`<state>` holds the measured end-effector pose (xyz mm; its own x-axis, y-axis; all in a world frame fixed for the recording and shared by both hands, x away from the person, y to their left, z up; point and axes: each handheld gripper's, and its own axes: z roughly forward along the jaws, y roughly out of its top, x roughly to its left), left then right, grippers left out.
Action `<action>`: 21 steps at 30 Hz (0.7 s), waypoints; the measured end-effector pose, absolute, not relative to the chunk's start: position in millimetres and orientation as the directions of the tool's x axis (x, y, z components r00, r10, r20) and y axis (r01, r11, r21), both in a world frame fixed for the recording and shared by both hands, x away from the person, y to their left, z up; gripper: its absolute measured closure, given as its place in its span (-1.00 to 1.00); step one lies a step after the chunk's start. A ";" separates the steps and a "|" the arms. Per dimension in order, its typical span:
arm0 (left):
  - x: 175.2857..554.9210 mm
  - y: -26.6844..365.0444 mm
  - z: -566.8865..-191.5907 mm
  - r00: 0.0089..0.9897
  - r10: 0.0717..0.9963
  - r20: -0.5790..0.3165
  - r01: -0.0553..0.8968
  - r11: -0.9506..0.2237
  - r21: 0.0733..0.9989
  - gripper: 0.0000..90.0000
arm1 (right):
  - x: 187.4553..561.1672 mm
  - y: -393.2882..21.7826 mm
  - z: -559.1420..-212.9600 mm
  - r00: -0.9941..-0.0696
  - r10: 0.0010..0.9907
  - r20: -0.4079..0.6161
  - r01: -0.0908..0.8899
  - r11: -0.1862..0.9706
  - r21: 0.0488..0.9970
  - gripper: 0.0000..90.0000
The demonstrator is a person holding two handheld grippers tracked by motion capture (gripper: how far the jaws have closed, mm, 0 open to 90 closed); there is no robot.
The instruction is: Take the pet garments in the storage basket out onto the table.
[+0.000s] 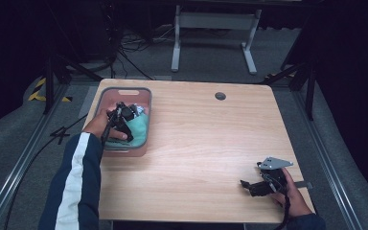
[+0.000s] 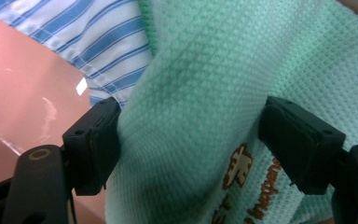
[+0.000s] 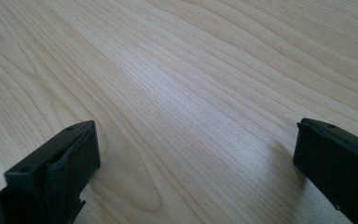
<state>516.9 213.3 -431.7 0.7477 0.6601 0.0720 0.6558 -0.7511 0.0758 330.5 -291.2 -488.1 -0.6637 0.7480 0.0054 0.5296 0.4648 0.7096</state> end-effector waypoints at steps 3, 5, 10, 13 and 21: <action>518.0 211.3 -433.9 0.747 0.662 0.066 0.658 -0.750 0.071 -0.49 | 330.5 -291.2 -488.0 -0.663 0.748 0.007 0.531 0.464 0.709 -0.99; 518.8 211.2 -433.6 0.750 0.659 0.058 0.655 -0.752 0.067 -0.47 | 330.5 -291.2 -488.1 -0.664 0.748 0.005 0.530 0.465 0.709 -0.99; 517.3 212.6 -432.4 0.752 0.659 0.027 0.655 -0.751 0.084 -0.21 | 330.5 -291.2 -488.1 -0.664 0.748 0.005 0.530 0.465 0.710 -0.99; 515.6 213.3 -429.9 0.759 0.651 0.026 0.646 -0.757 0.096 0.15 | 330.5 -291.2 -488.0 -0.664 0.748 0.006 0.530 0.464 0.710 -0.99; 509.1 220.9 -418.8 0.758 0.650 0.062 0.640 -0.758 0.128 0.70 | 330.2 -291.1 -487.9 -0.663 0.748 0.007 0.530 0.463 0.711 -0.98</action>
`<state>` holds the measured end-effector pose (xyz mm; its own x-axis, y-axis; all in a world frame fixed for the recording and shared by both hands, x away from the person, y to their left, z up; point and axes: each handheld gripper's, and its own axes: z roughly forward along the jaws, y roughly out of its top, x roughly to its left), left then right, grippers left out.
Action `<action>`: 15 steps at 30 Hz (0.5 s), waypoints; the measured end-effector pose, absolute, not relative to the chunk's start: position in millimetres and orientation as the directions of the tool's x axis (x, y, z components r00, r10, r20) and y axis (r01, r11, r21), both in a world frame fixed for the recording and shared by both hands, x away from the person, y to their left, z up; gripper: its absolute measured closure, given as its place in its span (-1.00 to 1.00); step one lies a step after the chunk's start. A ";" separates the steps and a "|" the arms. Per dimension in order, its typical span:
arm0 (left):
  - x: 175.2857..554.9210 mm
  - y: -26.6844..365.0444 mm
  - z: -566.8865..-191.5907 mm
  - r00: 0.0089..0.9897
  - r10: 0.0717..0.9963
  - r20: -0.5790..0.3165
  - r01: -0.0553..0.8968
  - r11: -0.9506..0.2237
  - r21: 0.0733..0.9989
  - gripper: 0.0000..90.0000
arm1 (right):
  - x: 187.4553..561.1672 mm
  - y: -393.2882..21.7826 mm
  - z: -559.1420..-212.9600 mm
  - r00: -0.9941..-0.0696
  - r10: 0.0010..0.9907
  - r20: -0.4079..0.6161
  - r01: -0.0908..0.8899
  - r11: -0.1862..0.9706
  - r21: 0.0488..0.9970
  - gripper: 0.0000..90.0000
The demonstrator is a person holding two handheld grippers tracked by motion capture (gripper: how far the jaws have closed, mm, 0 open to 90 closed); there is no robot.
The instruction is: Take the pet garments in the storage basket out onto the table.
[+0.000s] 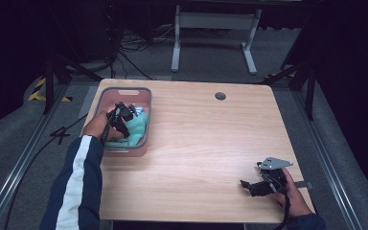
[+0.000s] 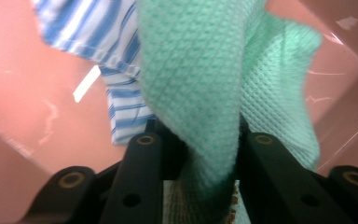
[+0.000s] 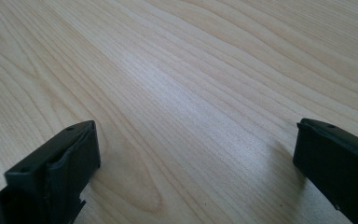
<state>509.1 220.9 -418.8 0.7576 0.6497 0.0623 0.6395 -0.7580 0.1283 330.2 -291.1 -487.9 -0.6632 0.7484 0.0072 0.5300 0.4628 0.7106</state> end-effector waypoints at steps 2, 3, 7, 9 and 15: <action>506.8 224.3 -413.5 0.755 0.653 0.061 0.640 -0.754 0.150 0.73 | 330.2 -291.1 -487.8 -0.663 0.748 0.006 0.530 0.463 0.711 -0.98; 505.5 226.2 -410.4 0.753 0.655 0.065 0.639 -0.752 0.163 0.74 | 330.2 -291.0 -487.8 -0.663 0.748 0.007 0.530 0.463 0.711 -0.98; 496.7 233.4 -393.4 0.737 0.672 0.073 0.638 -0.727 0.253 0.74 | 330.3 -291.2 -487.9 -0.664 0.747 0.005 0.529 0.466 0.710 -0.98; 491.6 236.5 -384.9 0.732 0.678 0.070 0.633 -0.714 0.299 0.75 | 330.2 -291.3 -487.8 -0.664 0.748 0.007 0.530 0.464 0.710 -0.98; 477.0 245.3 -363.7 0.719 0.683 0.130 0.606 -0.707 0.364 0.75 | 330.2 -291.3 -487.8 -0.663 0.748 0.008 0.530 0.463 0.710 -0.98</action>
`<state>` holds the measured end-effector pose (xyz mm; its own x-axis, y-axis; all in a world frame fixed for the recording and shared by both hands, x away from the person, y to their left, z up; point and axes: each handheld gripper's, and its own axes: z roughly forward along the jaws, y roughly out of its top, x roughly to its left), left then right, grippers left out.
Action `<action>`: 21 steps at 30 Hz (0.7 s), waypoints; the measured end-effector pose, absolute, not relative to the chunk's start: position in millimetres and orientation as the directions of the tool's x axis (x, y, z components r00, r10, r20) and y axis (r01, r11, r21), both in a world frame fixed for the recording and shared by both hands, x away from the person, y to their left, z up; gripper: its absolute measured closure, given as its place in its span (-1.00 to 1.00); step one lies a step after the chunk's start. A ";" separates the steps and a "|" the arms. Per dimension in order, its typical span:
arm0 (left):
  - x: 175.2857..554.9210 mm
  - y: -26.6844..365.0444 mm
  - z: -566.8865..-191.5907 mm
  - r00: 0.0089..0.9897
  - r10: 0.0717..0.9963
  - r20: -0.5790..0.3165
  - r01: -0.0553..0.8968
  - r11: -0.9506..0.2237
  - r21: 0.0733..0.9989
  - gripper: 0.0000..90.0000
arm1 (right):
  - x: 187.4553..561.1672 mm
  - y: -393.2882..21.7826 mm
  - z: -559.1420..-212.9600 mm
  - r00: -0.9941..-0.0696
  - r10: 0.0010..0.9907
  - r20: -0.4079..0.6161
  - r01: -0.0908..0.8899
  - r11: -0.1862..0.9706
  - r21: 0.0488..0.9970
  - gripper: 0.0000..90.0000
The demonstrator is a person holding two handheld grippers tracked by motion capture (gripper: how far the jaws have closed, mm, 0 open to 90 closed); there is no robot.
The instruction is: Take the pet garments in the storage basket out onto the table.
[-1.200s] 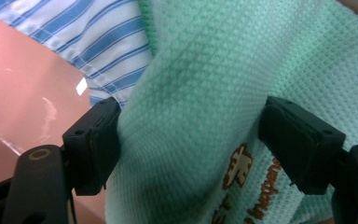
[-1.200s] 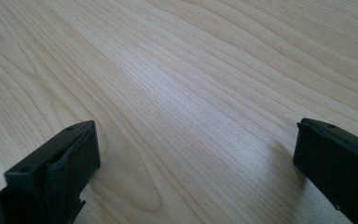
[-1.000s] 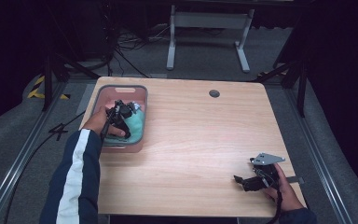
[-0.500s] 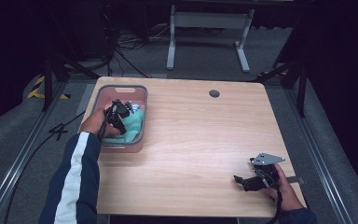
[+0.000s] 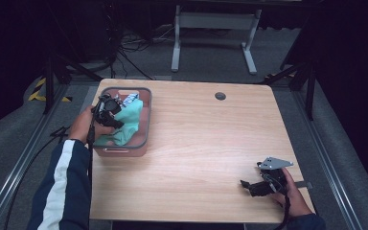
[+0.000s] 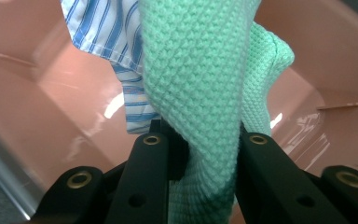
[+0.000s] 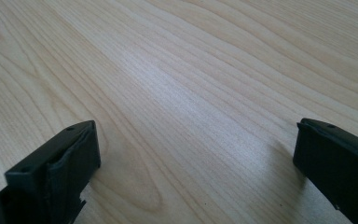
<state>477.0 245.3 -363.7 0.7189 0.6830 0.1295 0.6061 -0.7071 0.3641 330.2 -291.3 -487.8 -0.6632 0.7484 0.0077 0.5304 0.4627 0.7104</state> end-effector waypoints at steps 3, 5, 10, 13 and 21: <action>470.4 248.9 -355.3 0.713 0.685 0.150 0.589 -0.701 0.401 0.76 | 330.3 -291.4 -487.9 -0.664 0.748 0.005 0.529 0.465 0.710 -0.98; 467.1 250.4 -350.6 0.712 0.686 0.150 0.584 -0.698 0.415 0.76 | 330.3 -291.3 -487.9 -0.663 0.748 0.007 0.530 0.463 0.710 -0.98; 460.2 250.3 -339.0 0.721 0.672 0.171 0.560 -0.709 0.428 0.76 | 330.3 -291.4 -487.9 -0.664 0.748 0.005 0.529 0.465 0.709 -0.98; 452.7 249.2 -327.0 0.721 0.666 0.190 0.532 -0.708 0.465 0.77 | 330.3 -291.4 -487.9 -0.664 0.748 0.005 0.530 0.465 0.709 -0.98; 436.4 243.2 -309.0 0.719 0.652 0.241 0.480 -0.716 0.506 0.79 | 330.2 -291.6 -487.9 -0.664 0.748 0.005 0.529 0.465 0.709 -0.98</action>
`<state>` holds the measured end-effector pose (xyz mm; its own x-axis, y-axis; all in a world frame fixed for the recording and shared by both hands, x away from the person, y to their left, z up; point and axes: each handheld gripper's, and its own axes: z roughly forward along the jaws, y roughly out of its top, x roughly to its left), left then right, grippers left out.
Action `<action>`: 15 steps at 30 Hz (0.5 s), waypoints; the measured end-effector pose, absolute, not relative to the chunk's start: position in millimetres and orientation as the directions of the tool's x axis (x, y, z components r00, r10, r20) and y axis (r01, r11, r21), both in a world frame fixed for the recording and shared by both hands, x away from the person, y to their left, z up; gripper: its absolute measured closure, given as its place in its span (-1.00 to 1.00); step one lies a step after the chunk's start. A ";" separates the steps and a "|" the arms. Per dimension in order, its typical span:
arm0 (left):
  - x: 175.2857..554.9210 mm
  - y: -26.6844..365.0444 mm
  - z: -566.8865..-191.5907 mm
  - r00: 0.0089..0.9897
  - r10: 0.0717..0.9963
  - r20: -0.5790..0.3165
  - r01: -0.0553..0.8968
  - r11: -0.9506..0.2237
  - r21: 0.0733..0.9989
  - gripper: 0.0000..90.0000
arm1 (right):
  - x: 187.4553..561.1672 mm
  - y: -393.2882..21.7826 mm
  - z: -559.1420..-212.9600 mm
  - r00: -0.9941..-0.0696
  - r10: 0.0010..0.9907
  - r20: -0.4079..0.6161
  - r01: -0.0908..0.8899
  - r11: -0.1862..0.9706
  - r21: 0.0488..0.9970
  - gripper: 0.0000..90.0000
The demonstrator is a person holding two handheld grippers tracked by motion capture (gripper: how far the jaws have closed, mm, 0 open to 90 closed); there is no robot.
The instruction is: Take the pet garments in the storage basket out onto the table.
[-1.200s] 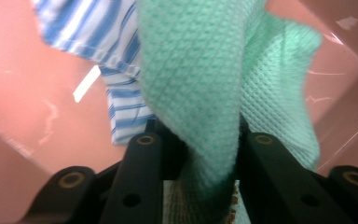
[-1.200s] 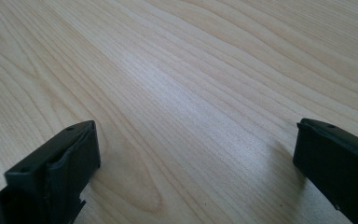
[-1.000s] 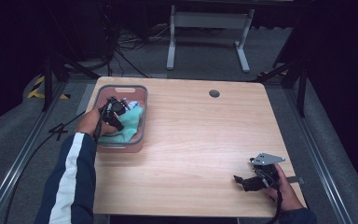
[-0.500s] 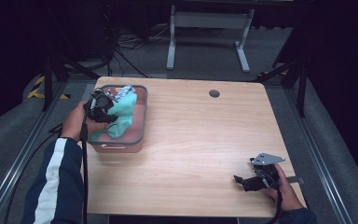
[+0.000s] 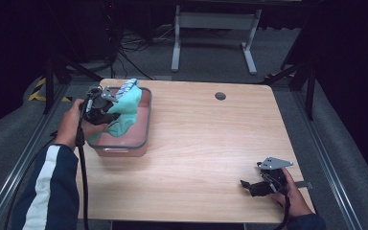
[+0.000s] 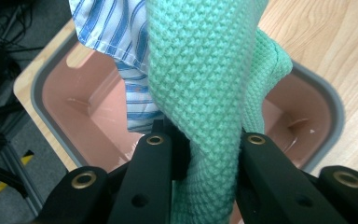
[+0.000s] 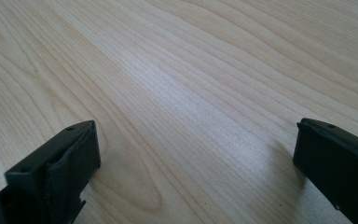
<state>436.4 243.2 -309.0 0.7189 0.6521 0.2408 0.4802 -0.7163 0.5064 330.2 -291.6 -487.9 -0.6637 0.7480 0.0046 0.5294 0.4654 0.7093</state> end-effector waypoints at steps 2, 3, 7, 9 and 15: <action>432.7 240.0 -305.5 0.719 0.649 0.250 0.470 -0.718 0.513 0.79 | 330.1 -291.5 -487.8 -0.663 0.749 0.006 0.530 0.464 0.709 -0.98; 432.7 240.0 -305.5 0.719 0.649 0.250 0.470 -0.718 0.513 0.79 | 330.1 -291.5 -487.8 -0.663 0.749 0.006 0.530 0.464 0.709 -0.98; 426.3 235.1 -294.7 0.731 0.628 0.267 0.446 -0.735 0.510 0.79 | 330.2 -291.5 -487.9 -0.663 0.748 0.005 0.530 0.465 0.710 -0.98; 424.0 233.9 -291.5 0.733 0.626 0.265 0.439 -0.733 0.519 0.79 | 330.2 -291.6 -487.9 -0.664 0.748 0.004 0.529 0.466 0.709 -0.98; 416.8 225.1 -282.7 0.752 0.601 0.271 0.402 -0.744 0.533 0.79 | 330.2 -291.6 -487.9 -0.664 0.748 0.005 0.530 0.465 0.709 -0.98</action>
<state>416.8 225.1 -282.7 0.7519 0.6010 0.2710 0.4024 -0.7440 0.5335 330.2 -291.6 -487.9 -0.6636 0.7481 0.0046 0.5295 0.4654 0.7093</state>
